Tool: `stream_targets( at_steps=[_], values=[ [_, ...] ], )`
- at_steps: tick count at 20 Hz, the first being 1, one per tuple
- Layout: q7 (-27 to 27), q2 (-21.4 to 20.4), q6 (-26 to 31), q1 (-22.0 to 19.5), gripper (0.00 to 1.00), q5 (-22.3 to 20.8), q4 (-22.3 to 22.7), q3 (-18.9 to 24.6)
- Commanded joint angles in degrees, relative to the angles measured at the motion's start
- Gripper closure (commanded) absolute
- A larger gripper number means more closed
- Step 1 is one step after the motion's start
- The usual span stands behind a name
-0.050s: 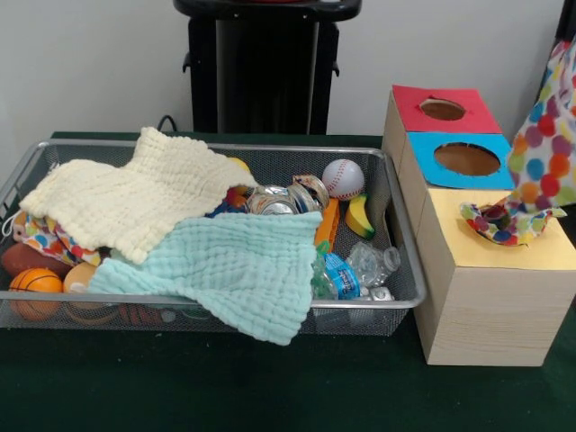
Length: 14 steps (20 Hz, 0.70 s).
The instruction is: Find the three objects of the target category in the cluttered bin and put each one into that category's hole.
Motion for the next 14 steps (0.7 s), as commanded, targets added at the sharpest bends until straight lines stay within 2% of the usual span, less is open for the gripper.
stream_targets(
  at_steps=[1, 4, 7, 9, 14],
  values=[
    [10.15, -3.49, 5.53, 0.51, 1.0, 0.92, 7.85, -0.7],
    [10.03, -3.85, 1.87, 1.0, 1.0, 1.26, 11.05, -0.81],
    [8.38, -2.82, -6.26, 0.33, 1.0, 1.2, 15.62, -0.17],
    [7.55, -2.24, -9.01, -0.05, 1.0, 1.02, 17.24, 0.27],
    [6.37, -1.69, -10.0, -0.72, 1.0, 1.4, 18.62, 1.12]
  ],
)
